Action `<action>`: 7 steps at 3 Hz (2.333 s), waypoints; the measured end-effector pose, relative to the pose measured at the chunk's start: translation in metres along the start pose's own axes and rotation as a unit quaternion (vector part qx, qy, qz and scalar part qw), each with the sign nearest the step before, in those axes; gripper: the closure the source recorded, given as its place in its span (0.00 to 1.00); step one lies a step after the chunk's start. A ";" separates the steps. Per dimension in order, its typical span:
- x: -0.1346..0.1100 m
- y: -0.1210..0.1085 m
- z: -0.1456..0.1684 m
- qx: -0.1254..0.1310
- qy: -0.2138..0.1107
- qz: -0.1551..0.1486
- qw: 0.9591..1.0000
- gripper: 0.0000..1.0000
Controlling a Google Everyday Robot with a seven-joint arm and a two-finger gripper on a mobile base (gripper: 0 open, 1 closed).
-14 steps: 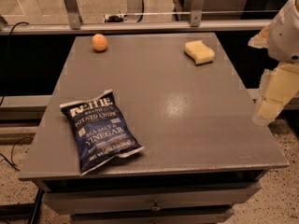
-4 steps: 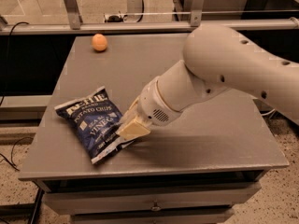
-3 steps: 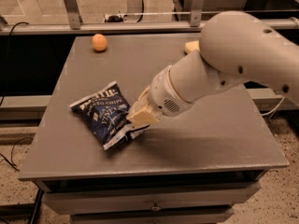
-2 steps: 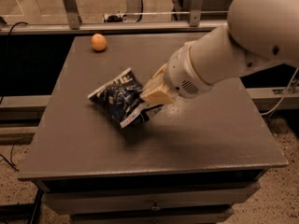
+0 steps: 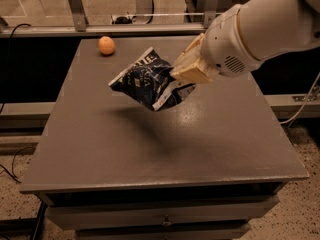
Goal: Move blue chip bag near orange
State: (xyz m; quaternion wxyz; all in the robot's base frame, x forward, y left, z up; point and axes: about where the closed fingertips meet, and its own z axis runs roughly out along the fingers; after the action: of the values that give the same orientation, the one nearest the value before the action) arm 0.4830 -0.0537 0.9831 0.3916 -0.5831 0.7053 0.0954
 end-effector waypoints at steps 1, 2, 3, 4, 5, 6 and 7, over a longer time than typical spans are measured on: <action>0.000 -0.014 -0.004 0.033 -0.010 -0.003 0.999 1.00; 0.005 -0.060 -0.004 0.086 -0.026 -0.003 0.996 1.00; 0.012 -0.120 0.013 0.123 -0.040 0.001 0.992 1.00; 0.011 -0.178 0.049 0.146 -0.051 -0.001 0.988 1.00; 0.008 -0.222 0.085 0.166 -0.045 -0.010 0.985 1.00; 0.010 -0.258 0.117 0.187 -0.034 -0.013 0.982 1.00; 0.008 -0.281 0.142 0.198 -0.028 -0.010 0.980 1.00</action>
Offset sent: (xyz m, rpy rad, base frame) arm 0.1219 -0.0559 0.0291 0.0846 -0.2614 -0.1810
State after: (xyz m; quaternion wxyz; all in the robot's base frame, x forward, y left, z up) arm 0.7975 -0.0609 0.9724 0.5199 -0.4983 0.6930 -0.0339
